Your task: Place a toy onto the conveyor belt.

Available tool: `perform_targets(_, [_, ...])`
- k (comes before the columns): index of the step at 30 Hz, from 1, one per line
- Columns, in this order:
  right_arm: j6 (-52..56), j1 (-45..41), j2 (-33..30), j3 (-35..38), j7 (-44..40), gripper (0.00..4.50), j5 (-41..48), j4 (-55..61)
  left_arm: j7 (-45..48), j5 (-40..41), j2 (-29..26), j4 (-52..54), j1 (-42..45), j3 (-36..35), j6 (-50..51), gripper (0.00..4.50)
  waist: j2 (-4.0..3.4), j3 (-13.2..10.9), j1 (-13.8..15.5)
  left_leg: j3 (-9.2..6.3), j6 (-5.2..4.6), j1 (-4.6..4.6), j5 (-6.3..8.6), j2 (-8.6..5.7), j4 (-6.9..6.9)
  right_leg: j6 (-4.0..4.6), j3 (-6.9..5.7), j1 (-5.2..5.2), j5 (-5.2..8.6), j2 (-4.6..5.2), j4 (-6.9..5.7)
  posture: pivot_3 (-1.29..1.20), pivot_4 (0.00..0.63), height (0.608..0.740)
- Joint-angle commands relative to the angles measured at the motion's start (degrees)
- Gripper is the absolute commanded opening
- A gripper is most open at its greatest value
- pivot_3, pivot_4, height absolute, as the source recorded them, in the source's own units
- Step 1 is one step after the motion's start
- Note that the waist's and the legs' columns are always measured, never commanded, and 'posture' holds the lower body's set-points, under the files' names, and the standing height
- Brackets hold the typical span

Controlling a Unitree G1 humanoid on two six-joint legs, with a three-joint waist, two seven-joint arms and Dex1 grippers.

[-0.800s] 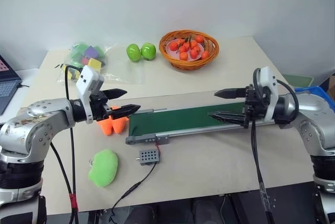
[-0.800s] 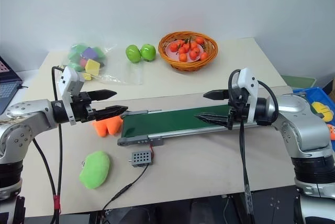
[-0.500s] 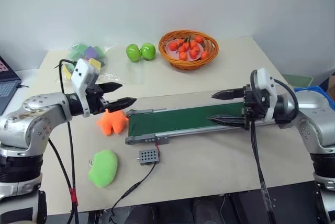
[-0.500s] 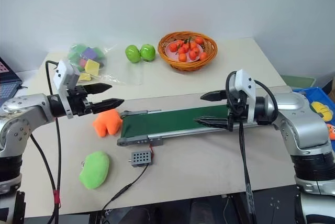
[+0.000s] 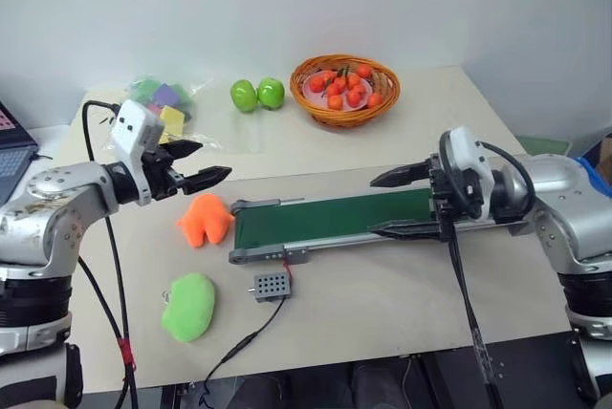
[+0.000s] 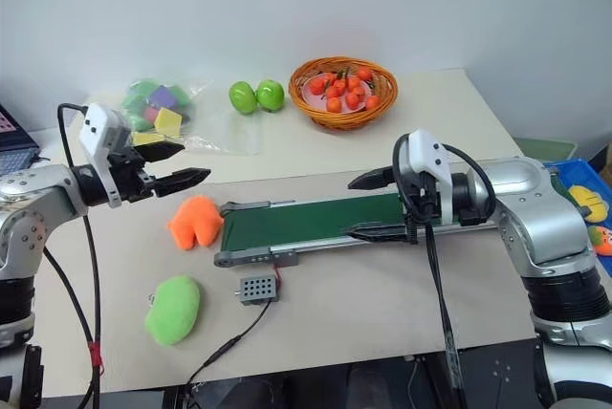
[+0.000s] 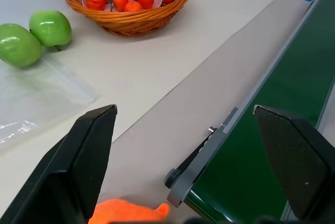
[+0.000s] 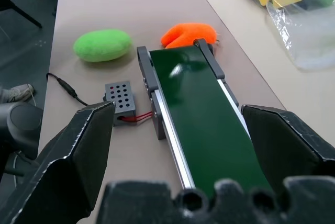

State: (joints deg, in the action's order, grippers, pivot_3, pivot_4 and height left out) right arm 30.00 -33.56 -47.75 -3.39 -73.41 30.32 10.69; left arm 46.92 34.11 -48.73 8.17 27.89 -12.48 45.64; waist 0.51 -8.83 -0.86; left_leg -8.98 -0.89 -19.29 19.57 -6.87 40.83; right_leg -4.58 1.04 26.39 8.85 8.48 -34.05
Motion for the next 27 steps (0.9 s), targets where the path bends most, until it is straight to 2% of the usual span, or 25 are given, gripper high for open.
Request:
perform_targets(1, [-2.1,-2.8,0.8,0.1,-0.7,4.50,-0.6,-0.9,-0.7,11.4,-2.3,-1.1,0.7,-9.3,16.7,4.47,0.00,0.0,-0.1,0.00,0.00,0.00,0.00,0.00,0.00,0.00,0.00,0.01,0.00,0.00,-0.01,0.00,0.150,0.740])
perform_targets(4, [-2.4,-3.6,1.5,-0.3,-1.2,4.50,-1.0,-2.0,-3.5,16.1,-1.4,-6.2,-0.1,-17.9,22.7,4.47,0.00,0.0,-0.3,0.00,0.00,0.00,0.00,0.00,0.00,0.00,0.02,0.06,0.00,-0.03,-0.08,0.00,0.150,0.740])
perform_targets(9, [-3.0,-4.5,1.9,-0.8,-2.4,4.50,-1.8,-3.8,-0.3,23.6,-4.0,-9.1,-9.4,-27.1,34.3,4.47,0.00,0.0,-0.5,0.01,0.03,0.02,0.02,0.00,-0.02,0.01,-0.05,0.13,0.00,-0.05,-0.08,0.00,0.150,0.740])
perform_targets(13, [-3.4,-4.7,2.2,-1.1,-3.2,4.50,-2.2,-4.7,12.7,21.0,-8.8,0.6,-31.6,-26.6,28.8,4.47,0.00,0.0,-1.3,0.02,0.07,-0.01,0.04,0.00,-0.10,0.03,-0.10,0.24,0.00,-0.05,-0.07,0.00,0.150,0.740])
perform_targets(16, [-3.6,-4.6,2.6,-1.5,-3.4,4.50,-2.4,-5.1,18.8,20.0,-9.8,0.6,-42.3,-28.8,25.6,4.47,-0.03,0.0,-1.4,0.24,0.06,0.03,0.10,0.10,-0.21,0.12,-0.18,0.34,-0.01,-0.03,-0.05,0.00,0.150,0.740])
perform_targets(18, [-3.6,-4.6,3.0,-1.7,-3.5,4.50,-2.5,-5.2,20.8,19.0,-9.8,-1.0,-45.9,-30.4,23.6,4.47,-0.04,0.0,-1.1,0.30,0.10,0.05,0.10,0.27,-0.20,0.21,-0.23,0.33,-0.03,-0.09,0.01,0.00,0.150,0.740])
perform_targets(23, [-3.8,-4.8,3.6,-1.9,-3.8,4.50,-2.8,-5.7,20.0,18.5,-9.2,-5.7,-48.4,-32.4,24.5,4.47,-0.04,0.0,-0.1,0.48,0.12,0.13,0.11,0.50,-0.20,0.40,-0.24,0.24,-0.13,-0.19,-0.04,0.00,0.150,0.740])
perform_targets(27, [-3.9,-5.4,4.1,-2.0,-4.0,4.50,-3.1,-6.4,22.5,18.2,-9.6,-6.2,-54.0,-29.3,26.6,4.47,-0.04,0.0,-0.1,0.59,0.12,0.28,0.12,0.57,-0.20,0.43,-0.22,0.13,-0.15,-0.25,-0.05,0.00,0.150,0.740])
